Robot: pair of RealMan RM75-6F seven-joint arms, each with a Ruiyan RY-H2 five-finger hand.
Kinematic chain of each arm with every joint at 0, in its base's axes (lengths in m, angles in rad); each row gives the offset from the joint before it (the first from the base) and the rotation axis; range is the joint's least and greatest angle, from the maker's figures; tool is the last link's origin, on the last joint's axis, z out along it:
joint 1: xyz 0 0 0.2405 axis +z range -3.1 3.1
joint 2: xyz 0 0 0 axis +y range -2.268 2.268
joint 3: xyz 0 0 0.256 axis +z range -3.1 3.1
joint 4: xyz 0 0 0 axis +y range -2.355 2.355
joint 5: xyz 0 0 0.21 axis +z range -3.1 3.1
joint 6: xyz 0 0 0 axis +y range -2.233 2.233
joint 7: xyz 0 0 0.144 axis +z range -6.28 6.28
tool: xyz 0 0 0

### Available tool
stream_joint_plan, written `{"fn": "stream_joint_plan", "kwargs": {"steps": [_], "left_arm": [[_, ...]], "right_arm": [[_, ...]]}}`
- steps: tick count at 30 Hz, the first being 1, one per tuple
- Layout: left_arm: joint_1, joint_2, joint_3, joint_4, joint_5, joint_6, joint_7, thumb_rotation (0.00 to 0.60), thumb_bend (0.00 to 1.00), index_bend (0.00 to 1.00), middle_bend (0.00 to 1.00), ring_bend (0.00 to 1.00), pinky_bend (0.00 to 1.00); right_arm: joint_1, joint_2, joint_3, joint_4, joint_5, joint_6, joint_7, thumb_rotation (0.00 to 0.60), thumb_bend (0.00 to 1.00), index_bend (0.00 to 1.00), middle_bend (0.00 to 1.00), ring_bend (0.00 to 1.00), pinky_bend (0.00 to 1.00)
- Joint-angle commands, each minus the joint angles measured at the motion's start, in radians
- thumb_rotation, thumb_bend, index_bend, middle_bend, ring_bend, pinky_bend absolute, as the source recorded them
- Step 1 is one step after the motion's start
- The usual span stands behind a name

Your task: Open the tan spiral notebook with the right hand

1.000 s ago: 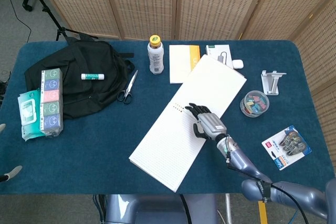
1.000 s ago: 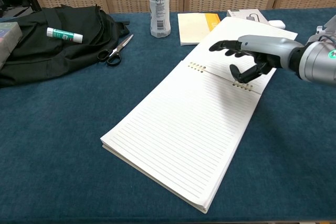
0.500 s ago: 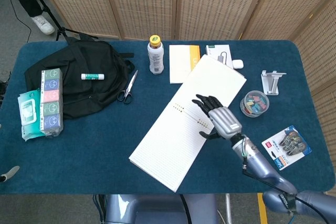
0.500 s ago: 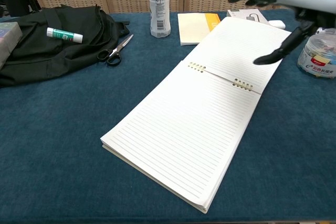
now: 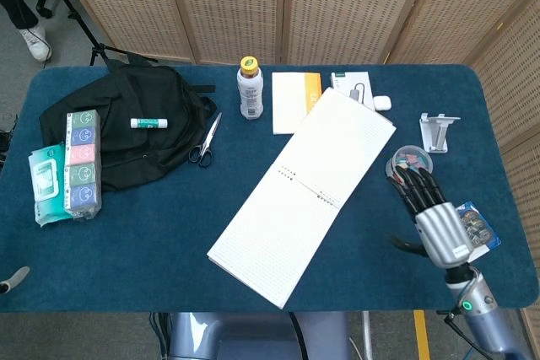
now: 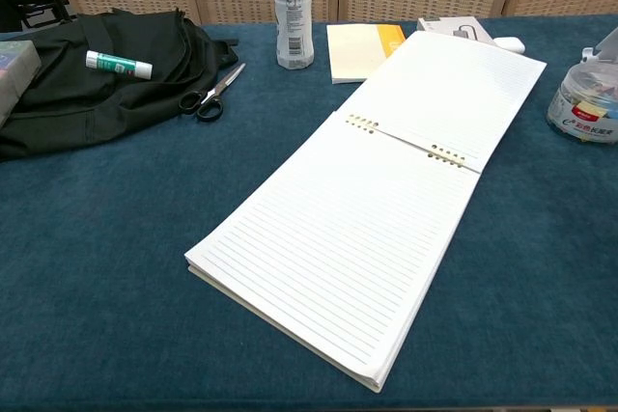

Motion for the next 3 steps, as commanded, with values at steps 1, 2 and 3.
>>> {"fn": "stream_joint_plan", "kwargs": {"steps": [1, 2, 3], "left_arm": [[0.000, 0.000, -0.001, 0.001, -0.001, 0.002, -0.002, 0.600, 0.00, 0.00, 0.00, 0.00, 0.00], [0.000, 0.000, -0.002, 0.002, -0.002, 0.002, -0.002, 0.600, 0.00, 0.00, 0.00, 0.00, 0.00], [0.000, 0.000, -0.003, 0.002, -0.002, 0.002, -0.003, 0.600, 0.00, 0.00, 0.00, 0.00, 0.00]], "right_arm": [[-0.043, -0.021, -0.017, 0.035, -0.005, 0.041, -0.019, 0.600, 0.00, 0.00, 0.00, 0.00, 0.00], [-0.049, -0.023, -0.017, 0.038, -0.004, 0.046, -0.020, 0.600, 0.00, 0.00, 0.00, 0.00, 0.00], [-0.058, -0.024, -0.018, 0.042, 0.000, 0.053, -0.022, 0.600, 0.00, 0.00, 0.00, 0.00, 0.00]]}}
